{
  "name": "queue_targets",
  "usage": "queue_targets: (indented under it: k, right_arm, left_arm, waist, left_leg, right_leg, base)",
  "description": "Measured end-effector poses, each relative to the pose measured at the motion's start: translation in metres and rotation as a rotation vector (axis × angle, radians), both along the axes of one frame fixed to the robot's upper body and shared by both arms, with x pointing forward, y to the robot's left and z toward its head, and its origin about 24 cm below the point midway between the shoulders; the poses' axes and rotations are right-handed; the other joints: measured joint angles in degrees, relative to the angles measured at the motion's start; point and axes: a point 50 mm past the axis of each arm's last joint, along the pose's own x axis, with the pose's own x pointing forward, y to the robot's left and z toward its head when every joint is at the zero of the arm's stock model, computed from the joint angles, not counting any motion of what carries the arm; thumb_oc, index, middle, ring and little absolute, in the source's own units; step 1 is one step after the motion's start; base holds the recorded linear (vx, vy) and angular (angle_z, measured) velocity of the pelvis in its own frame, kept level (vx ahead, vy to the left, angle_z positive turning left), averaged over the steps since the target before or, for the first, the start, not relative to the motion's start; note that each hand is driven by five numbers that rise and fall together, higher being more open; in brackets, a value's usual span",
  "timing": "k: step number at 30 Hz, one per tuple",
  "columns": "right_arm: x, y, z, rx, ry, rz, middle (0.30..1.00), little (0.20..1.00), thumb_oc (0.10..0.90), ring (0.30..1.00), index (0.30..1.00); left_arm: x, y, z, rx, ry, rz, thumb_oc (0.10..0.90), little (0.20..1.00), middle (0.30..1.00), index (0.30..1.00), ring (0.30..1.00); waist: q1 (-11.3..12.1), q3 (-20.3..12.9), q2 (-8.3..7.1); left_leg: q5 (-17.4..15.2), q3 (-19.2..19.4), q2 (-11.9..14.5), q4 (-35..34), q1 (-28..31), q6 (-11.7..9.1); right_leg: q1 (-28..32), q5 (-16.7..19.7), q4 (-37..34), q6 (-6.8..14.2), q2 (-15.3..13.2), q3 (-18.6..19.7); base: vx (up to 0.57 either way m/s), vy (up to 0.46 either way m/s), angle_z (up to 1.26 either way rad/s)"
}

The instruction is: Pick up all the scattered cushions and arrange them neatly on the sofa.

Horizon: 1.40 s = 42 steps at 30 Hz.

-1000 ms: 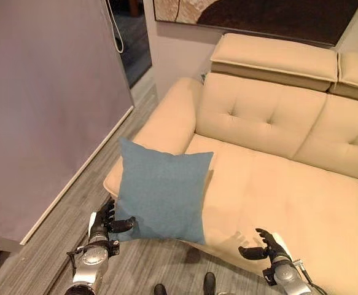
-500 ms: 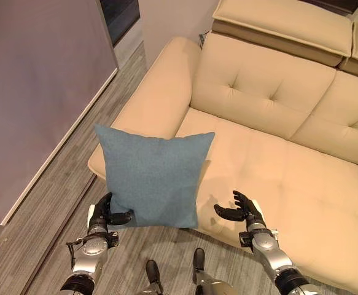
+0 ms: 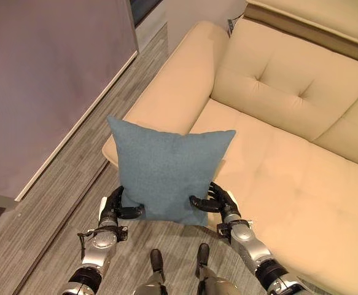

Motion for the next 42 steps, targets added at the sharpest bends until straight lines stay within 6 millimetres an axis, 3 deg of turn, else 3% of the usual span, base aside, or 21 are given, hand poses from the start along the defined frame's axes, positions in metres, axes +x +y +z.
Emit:
queue_targets:
  k: [5, 6, 7, 8, 13, 20, 28, 32, 35, 37, 39, 40, 42]
  right_arm:
    - [0.001, 0.002, 0.001, 0.031, -0.005, -0.007, 0.900, 0.900, 0.800, 0.900, 0.900]
    - [0.001, 0.002, 0.002, 0.032, -0.010, -0.013, 0.738, 0.738, 0.692, 0.738, 0.738]
    - [0.002, 0.001, 0.003, 0.031, -0.016, -0.021, 0.458, 0.458, 0.505, 0.458, 0.458]
    - [0.003, 0.000, 0.004, 0.029, -0.019, -0.023, 0.307, 0.307, 0.405, 0.307, 0.307]
    - [0.007, -0.011, 0.009, 0.015, -0.038, -0.055, 0.300, 0.300, 0.400, 0.300, 0.300]
    - [-0.007, -0.013, 0.004, 0.059, -0.040, -0.072, 0.300, 0.300, 0.400, 0.300, 0.300]
    - [-0.039, -0.034, -0.007, 0.065, -0.012, -0.100, 0.300, 0.300, 0.400, 0.300, 0.300]
    - [-0.049, -0.047, -0.003, 0.032, -0.033, -0.107, 0.300, 0.300, 0.400, 0.300, 0.300]
    - [-0.065, -0.056, -0.004, 0.044, -0.024, -0.131, 0.300, 0.300, 0.400, 0.300, 0.300]
    - [-0.075, -0.058, -0.006, 0.060, -0.013, -0.126, 0.300, 0.300, 0.400, 0.300, 0.300]
    - [-0.074, -0.058, -0.006, 0.046, -0.008, -0.105, 0.300, 0.300, 0.400, 0.300, 0.300]
    - [-0.074, -0.056, -0.006, 0.044, -0.007, -0.097, 0.300, 0.300, 0.400, 0.300, 0.300]
    - [-0.075, -0.061, -0.007, 0.040, -0.003, -0.114, 0.300, 0.300, 0.400, 0.300, 0.300]
  left_arm:
    - [0.001, -0.003, 0.001, -0.024, -0.013, 0.020, 0.800, 0.900, 0.900, 0.900, 0.900]
    - [0.002, -0.006, 0.002, -0.038, -0.019, 0.024, 0.800, 0.900, 0.900, 0.900, 0.900]
    - [0.005, -0.010, 0.002, -0.045, -0.026, 0.025, 0.513, 0.469, 0.469, 0.469, 0.469]
    - [0.005, -0.011, 0.003, -0.052, -0.030, 0.027, 0.400, 0.300, 0.300, 0.300, 0.300]
    - [0.008, -0.015, 0.008, -0.073, -0.062, 0.045, 0.400, 0.300, 0.300, 0.300, 0.300]
    - [0.003, -0.020, 0.008, -0.116, -0.081, 0.045, 0.400, 0.300, 0.300, 0.300, 0.300]
    - [-0.036, -0.032, -0.013, -0.168, 0.005, 0.000, 0.400, 0.300, 0.300, 0.300, 0.300]
    - [-0.044, -0.038, -0.016, -0.189, 0.027, -0.043, 0.400, 0.300, 0.300, 0.300, 0.300]
    - [-0.051, -0.042, -0.017, -0.201, 0.042, -0.085, 0.400, 0.300, 0.300, 0.300, 0.300]
    - [-0.056, -0.042, -0.020, -0.195, 0.069, -0.124, 0.400, 0.300, 0.300, 0.300, 0.300]
    - [-0.059, -0.040, -0.022, -0.194, 0.084, -0.130, 0.400, 0.300, 0.300, 0.300, 0.300]
    - [-0.061, -0.038, -0.023, -0.190, 0.093, -0.132, 0.400, 0.300, 0.300, 0.300, 0.300]
    - [-0.060, -0.041, -0.023, -0.203, 0.095, -0.151, 0.400, 0.300, 0.300, 0.300, 0.300]
  waist:
    - [0.17, 0.22, 0.37]
    - [0.36, 0.36, 0.61]
    - [0.64, 0.55, 0.93]
    - [0.82, 0.63, 1.06]
    - [1.09, 0.76, 1.29]
    - [0.88, 0.77, 1.27]
    - [-0.80, 0.85, 0.95]
    - [-2.18, 0.81, 0.78]
    - [-4.41, 0.14, 0.18]
    - [-7.20, -0.61, -0.45]
    - [-7.75, -0.94, -0.85]
    - [-7.82, -1.24, -1.04]
    - [-8.39, -1.49, -0.56]
  left_leg:
    - [0.05, -0.18, -0.01, 0.01, -0.12, -0.01]
    - [0.06, -0.22, -0.03, 0.01, -0.20, -0.02]
    - [0.11, -0.31, -0.03, 0.00, -0.30, -0.05]
    - [0.12, -0.33, -0.02, 0.00, -0.31, -0.06]
    - [0.17, -0.43, 0.02, 0.00, -0.42, -0.12]
    - [0.16, -0.83, -0.20, -0.01, 2.20, -0.13]
    - [-0.57, -0.26, -0.18, -0.08, 8.35, -0.30]
    - [-0.76, 0.66, -0.35, -0.09, 9.74, -0.28]
    - [-1.55, 3.27, -0.51, -0.11, 12.01, 0.03]
    - [-2.65, 8.43, -0.67, -0.06, 14.67, 0.50]
    - [-3.07, 12.65, -0.64, -0.03, 16.35, 0.33]
    - [-3.25, 13.28, -0.56, -0.06, 17.03, 0.56]
    - [-4.21, 15.40, 0.38, -0.11, 17.69, 1.15]
  right_leg:
    - [-0.03, 0.00, 0.00, 0.00, -0.03, -0.18]
    - [-0.10, 0.00, 0.00, 0.00, -0.05, -0.19]
    - [-0.16, 0.00, 0.00, 0.00, -0.05, -0.26]
    - [-0.17, 0.00, 0.00, 0.00, -0.05, -0.27]
    - [-0.22, 0.00, 0.01, 0.00, -0.02, -0.40]
    - [2.55, -0.14, 0.00, 0.18, -0.27, -0.21]
    - [8.39, -0.88, -0.04, 1.15, -0.25, 0.78]
    - [9.21, -1.03, -0.05, 1.37, -0.33, 2.08]
    - [10.10, -0.81, -0.40, 1.18, -0.23, 4.81]
    - [9.95, 0.36, -0.37, 1.34, 0.27, 9.73]
    - [9.36, 1.84, -0.01, 2.19, 0.70, 13.26]
    - [9.12, 1.24, -0.02, 2.66, 0.40, 13.67]
    - [7.88, 0.64, 0.76, 3.06, -0.85, 6.21]
  base:
    - [0.00, 0.000, 0.00]
    - [0.00, 0.000, 0.00]
    - [0.00, 0.000, 0.00]
    - [0.00, 0.000, 0.00]
    - [0.02, 0.002, 0.01]
    - [0.06, 0.006, 0.03]
    - [0.07, 0.017, -0.04]
    - [0.05, 0.036, -0.17]
    - [0.06, 0.082, -0.57]
    - [-0.01, 0.064, -1.17]
    - [-0.03, -0.026, -1.19]
    - [-0.04, -0.073, -1.32]
    - [-0.04, -0.120, -0.97]
